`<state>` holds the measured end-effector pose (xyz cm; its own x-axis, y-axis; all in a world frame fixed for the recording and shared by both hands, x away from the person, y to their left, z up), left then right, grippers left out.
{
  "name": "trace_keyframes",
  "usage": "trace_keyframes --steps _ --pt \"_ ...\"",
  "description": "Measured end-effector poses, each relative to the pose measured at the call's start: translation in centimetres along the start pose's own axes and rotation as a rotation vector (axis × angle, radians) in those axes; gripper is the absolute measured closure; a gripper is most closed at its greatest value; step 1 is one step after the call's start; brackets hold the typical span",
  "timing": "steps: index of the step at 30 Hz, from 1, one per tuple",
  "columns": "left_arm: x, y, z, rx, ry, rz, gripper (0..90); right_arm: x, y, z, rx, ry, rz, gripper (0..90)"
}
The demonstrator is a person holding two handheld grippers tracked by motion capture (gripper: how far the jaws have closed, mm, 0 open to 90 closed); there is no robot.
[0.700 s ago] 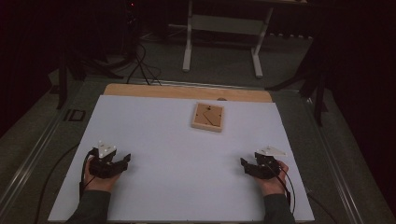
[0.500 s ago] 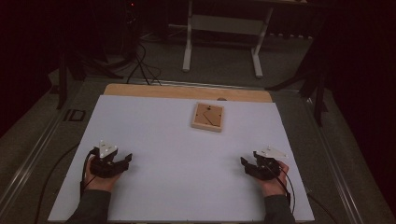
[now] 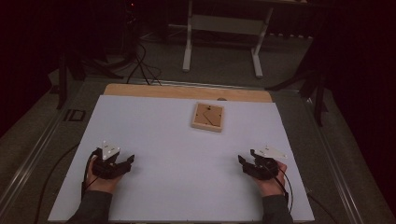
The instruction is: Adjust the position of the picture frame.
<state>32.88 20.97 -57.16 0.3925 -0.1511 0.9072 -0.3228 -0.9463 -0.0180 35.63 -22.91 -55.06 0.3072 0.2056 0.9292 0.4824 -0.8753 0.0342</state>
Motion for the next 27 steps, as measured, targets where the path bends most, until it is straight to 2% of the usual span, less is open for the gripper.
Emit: trace_keyframes --steps 5,9,13,21,27 --pt "0.0 0.1 0.0 0.001 0.000 0.005 38.2 0.7 -0.7 -0.1 0.016 0.021 -0.008 46.1" --pt "-0.1 0.1 -0.1 0.004 -0.001 0.004 38.2 1.5 -1.7 0.2 0.018 0.029 -0.046 47.4" --pt "-0.1 0.2 0.0 0.004 -0.001 0.007 38.0 2.0 -2.3 0.6 0.023 0.022 -0.053 51.9" --pt "-0.2 0.8 0.1 -0.007 -0.007 0.029 37.8 3.9 -3.0 1.4 0.050 0.048 -0.086 59.2" --pt "-0.1 0.8 0.0 -0.014 0.001 0.025 37.8 6.0 -3.1 2.4 0.069 0.068 -0.110 62.7"
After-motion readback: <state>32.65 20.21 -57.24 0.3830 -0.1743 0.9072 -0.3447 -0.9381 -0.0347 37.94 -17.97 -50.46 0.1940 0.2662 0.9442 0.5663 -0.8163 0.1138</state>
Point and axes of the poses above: each handheld gripper's, and its own axes: z roughly forward along the jaws, x roughly out of its top, y roughly to its right, the point moved 8 cm from there along z, roughly forward along the jaws, and after that the axes turned 14 degrees about y, right-handed, at the moved point
